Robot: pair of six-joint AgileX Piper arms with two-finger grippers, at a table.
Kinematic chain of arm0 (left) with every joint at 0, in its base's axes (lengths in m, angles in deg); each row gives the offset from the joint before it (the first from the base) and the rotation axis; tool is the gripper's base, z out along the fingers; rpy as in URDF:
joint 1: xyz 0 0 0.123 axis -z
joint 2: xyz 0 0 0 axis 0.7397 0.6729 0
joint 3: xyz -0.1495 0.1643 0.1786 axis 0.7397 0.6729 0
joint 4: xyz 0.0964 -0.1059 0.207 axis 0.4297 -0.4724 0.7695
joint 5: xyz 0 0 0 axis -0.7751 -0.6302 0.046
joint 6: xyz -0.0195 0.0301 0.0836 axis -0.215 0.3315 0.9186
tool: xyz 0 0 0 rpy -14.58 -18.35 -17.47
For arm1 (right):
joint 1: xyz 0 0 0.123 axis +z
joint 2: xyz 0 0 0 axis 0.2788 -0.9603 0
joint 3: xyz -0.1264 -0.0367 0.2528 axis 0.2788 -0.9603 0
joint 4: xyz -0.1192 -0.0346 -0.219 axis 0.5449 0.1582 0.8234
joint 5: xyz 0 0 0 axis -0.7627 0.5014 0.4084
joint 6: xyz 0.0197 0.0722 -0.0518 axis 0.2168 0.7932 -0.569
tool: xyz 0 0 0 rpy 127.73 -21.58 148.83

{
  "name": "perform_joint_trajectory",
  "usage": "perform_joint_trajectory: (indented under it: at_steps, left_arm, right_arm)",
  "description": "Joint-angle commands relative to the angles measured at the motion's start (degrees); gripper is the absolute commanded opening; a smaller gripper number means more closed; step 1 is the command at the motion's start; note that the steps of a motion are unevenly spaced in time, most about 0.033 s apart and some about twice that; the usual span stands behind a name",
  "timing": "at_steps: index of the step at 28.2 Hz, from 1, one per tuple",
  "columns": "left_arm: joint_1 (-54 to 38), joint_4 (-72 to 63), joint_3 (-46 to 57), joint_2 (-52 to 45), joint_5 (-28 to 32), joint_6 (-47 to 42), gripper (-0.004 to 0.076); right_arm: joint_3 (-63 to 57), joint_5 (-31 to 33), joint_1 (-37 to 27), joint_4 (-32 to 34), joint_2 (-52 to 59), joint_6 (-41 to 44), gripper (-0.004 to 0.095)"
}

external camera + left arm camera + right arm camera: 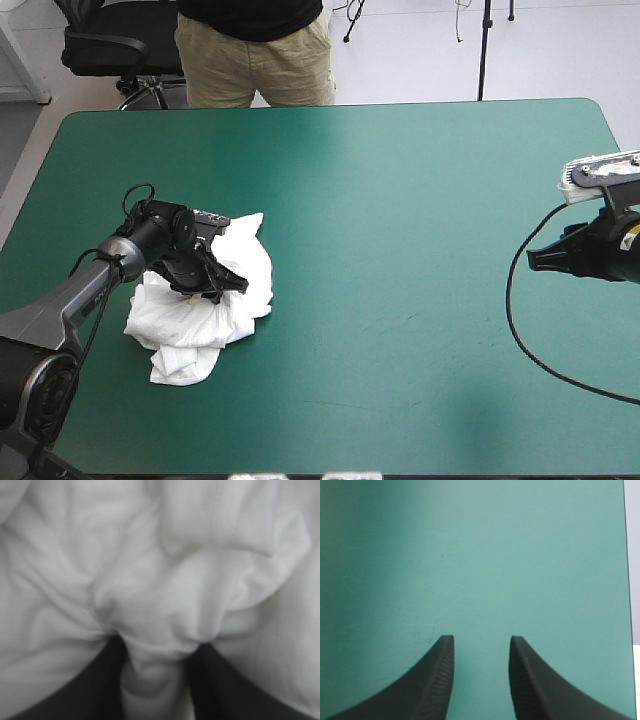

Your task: Fold the cloth

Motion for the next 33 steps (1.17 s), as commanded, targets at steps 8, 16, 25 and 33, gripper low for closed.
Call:
perform_joint_trajectory:
  at_steps: [8, 16, 25, 33]
  left_arm:
    - [7.4, -10.9, -1.2, -1.4, 2.6, 8.2, -0.0017]
    - [20.5, -12.8, -1.2, -1.4, 8.7, 8.2, -0.0017]
    - [31.7, -12.6, -5.4, -0.2, 9.9, 9.9, -0.0017]
    - [32.1, -12.2, -8.2, 0.9, 7.0, 10.1, 0.0158]
  right_arm:
    - [1.3, -0.2, -0.6, 1.7, 0.6, 0.8, 0.0347]
    - [1.3, -0.2, -0.6, 1.6, 0.6, 1.7, 0.0314]
    - [1.3, -0.2, -0.6, 1.5, 0.6, 2.1, 0.0295]
    - [1.3, -0.2, -0.6, 1.5, 0.6, 2.1, 0.0293]
